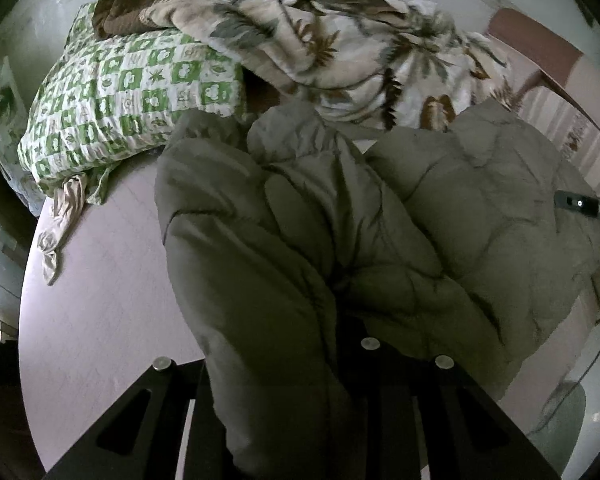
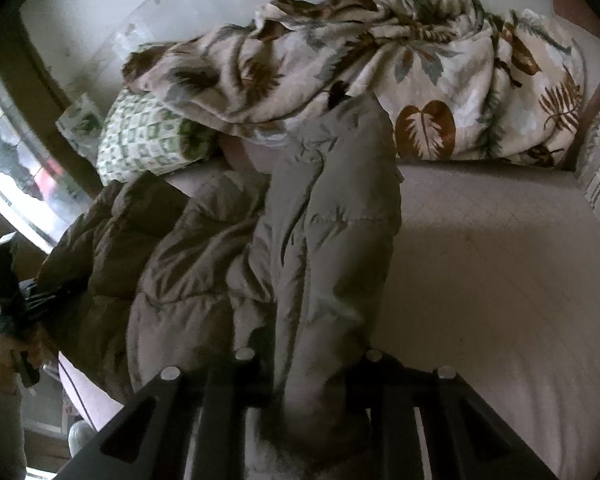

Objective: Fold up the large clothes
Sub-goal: 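Lift the held jacket edge and fold it over the bundle with both tools, then lower the folded edge onto the jacket and open both tools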

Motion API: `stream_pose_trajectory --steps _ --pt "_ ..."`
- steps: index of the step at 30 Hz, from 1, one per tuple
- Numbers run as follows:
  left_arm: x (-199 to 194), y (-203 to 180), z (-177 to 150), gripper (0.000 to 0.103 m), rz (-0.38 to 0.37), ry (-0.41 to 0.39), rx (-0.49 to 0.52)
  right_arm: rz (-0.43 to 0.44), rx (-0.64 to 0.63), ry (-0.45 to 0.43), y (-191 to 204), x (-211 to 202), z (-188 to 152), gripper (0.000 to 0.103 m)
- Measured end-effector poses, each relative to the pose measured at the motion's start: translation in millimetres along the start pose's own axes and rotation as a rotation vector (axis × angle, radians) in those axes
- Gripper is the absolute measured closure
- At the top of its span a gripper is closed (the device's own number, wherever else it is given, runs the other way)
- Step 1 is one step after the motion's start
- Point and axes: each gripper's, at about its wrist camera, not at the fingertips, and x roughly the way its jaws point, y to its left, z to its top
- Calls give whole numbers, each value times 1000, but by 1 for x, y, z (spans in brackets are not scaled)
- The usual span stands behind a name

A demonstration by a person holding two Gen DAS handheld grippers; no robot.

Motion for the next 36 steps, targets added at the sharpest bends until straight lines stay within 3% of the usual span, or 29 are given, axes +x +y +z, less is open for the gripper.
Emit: stream_pose_trajectory --steps 2,7,13,21,26,29,31,32,33,36 --pt "-9 -9 -11 80 -12 3 29 45 -12 -5 7 -12 -12 87" --pt "10 -21 -49 80 65 68 64 -61 -85 77 24 -2 -54 87" --pt "69 20 -94 76 127 122 -104 -157 48 86 -23 49 -80 87" --pt "103 35 -100 65 155 101 -132 -186 123 132 -51 122 -81 79" --pt "108 30 -103 59 203 71 -111 -183 175 134 -57 133 -81 76" --pt "100 31 -108 46 243 30 -123 -204 179 110 -53 126 -81 64" --pt "93 28 -113 40 274 -7 -117 -230 180 76 -49 118 -83 34" --pt "90 27 -115 38 282 -18 -113 -247 185 63 -49 114 -86 6" --pt "87 25 -118 37 286 -26 -111 -235 194 52 -50 111 -89 0" --pt "76 25 -124 35 280 -35 -134 -173 228 52 -51 99 -98 0"
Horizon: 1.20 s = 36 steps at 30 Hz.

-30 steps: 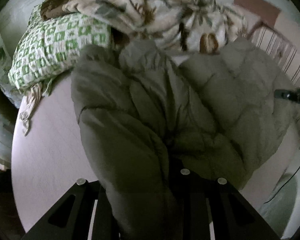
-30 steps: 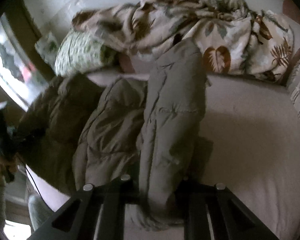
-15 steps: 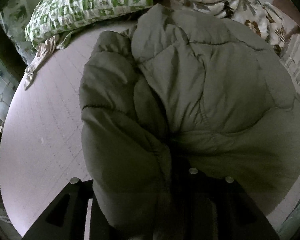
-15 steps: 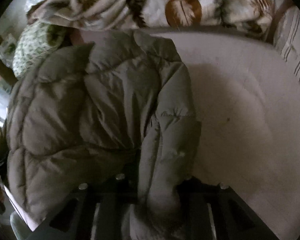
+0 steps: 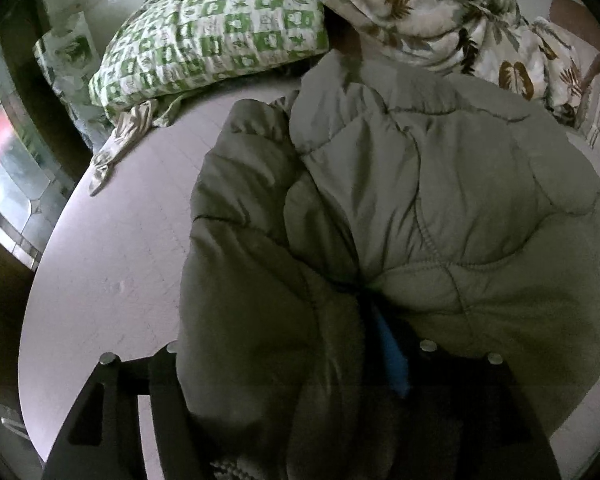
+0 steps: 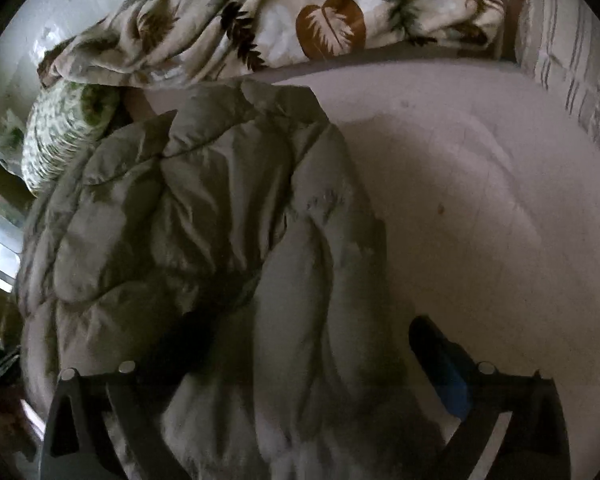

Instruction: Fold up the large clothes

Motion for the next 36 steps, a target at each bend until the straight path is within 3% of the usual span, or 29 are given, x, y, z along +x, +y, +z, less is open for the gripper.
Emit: stream_pose_trajectory --steps 5,9,15,19,25,36 --pt "-17 16 -4 33 -53 -11 -64 11 0 -76 0 -32 -11 0" --pt "-43 25 -12 23 -6 -100 -74 39 -3 -120 -6 -63 -31 0" --pt "-86 28 -36 21 35 -176 -57 114 20 -148 -2 -92 -75 0" --pt "-104 22 -56 11 35 -166 -69 114 -9 -133 9 -102 -113 0" --pt "-122 2 -88 11 -13 -145 -99 90 -25 -130 22 -111 -158 0" --pt "-141 -37 -134 11 -49 -105 -30 28 -75 -120 29 -122 -204 0"
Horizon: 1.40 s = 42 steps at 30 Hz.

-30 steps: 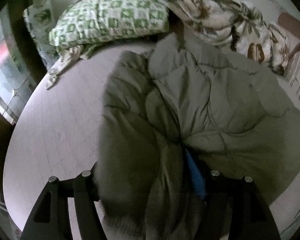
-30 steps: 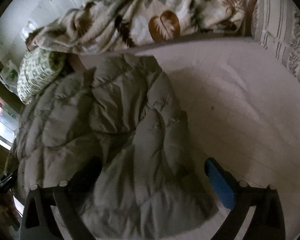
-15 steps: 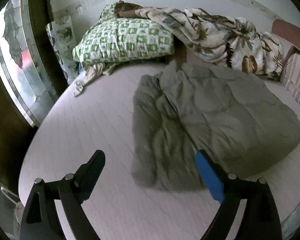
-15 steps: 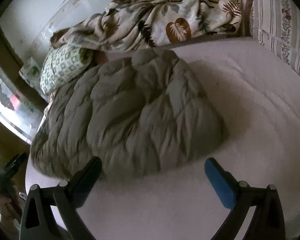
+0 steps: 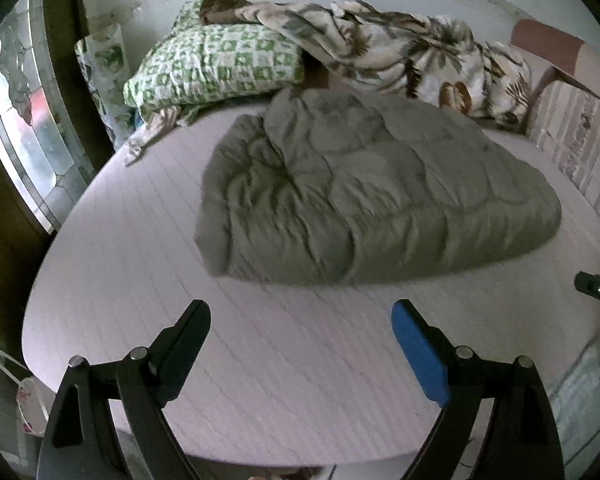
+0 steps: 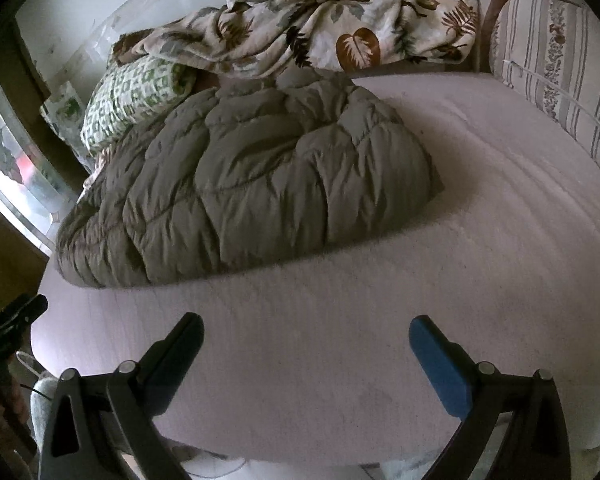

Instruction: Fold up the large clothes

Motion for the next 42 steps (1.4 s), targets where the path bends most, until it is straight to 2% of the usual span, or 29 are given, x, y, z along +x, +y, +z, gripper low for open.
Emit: stream_pose_trajectory --steps 8,13,21,28,35,42 --pt "4 -10 -30 11 -15 59 8 -57 -29 18 0 -1 -28 0" --pt "5 -17 -46 11 -19 83 10 -62 -4 43 -4 2 -49 0" --pt "-3 -30 -67 11 -40 90 30 -73 6 52 -1 -5 -68 0" --pt "-19 -35 -73 11 -13 35 40 -90 -11 -25 13 -29 -74 0" --pt "-38 -27 -70 11 -1 -35 0 -92 -27 -56 23 -43 -75 0" --pt "-50 -24 -70 11 1 -60 -17 -80 -46 -92 34 -64 -78 0"
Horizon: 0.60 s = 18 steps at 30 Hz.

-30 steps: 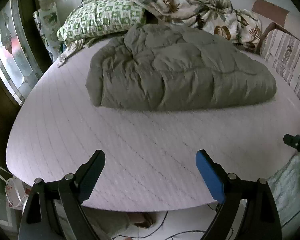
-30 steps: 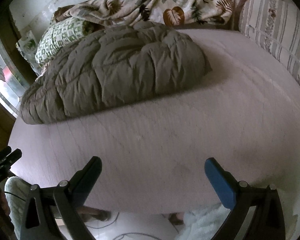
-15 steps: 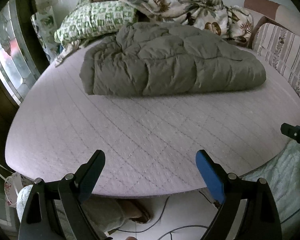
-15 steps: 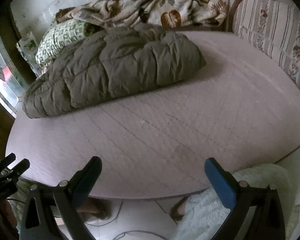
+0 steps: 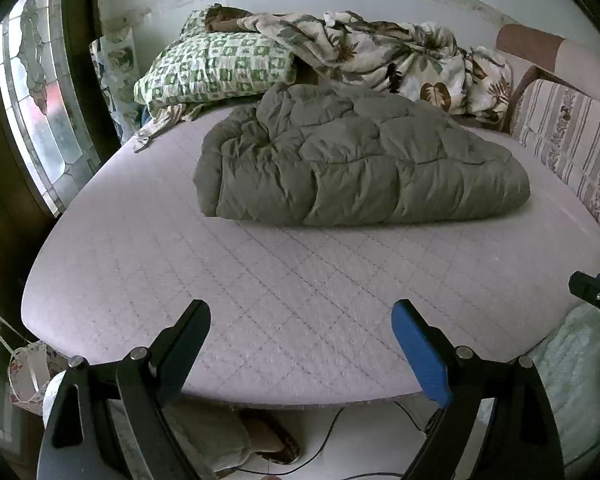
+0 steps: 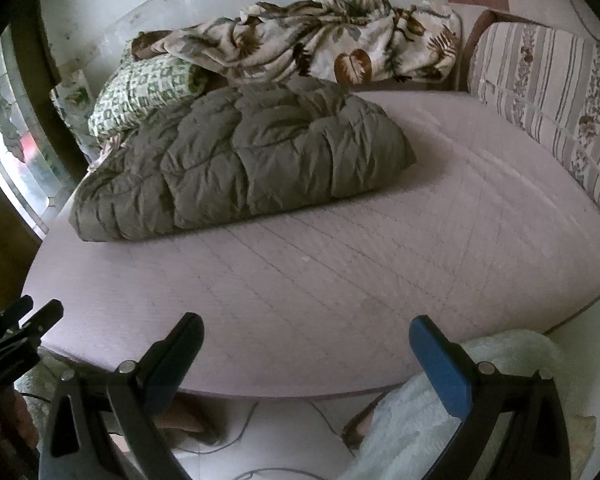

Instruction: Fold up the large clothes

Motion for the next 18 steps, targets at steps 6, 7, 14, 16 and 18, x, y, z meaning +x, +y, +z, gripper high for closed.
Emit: stream_pose_trajectory --steps 6,7,14,16,18 --pt "-16 -1 -1 11 8 -28 7 -16 -51 -49 13 -21 -2 0" --pt "-19 -2 -1 11 9 -32 7 -24 -62 -58 15 -26 -4 0" --pt "-40 -1 -5 11 20 -65 8 -33 -83 -100 18 -50 -15 0" --pt "-46 -2 -6 11 35 -78 15 -32 -84 -108 18 -56 -18 0" --pt "-51 -2 -8 11 38 -85 19 -30 -85 -116 17 -61 -21 0"
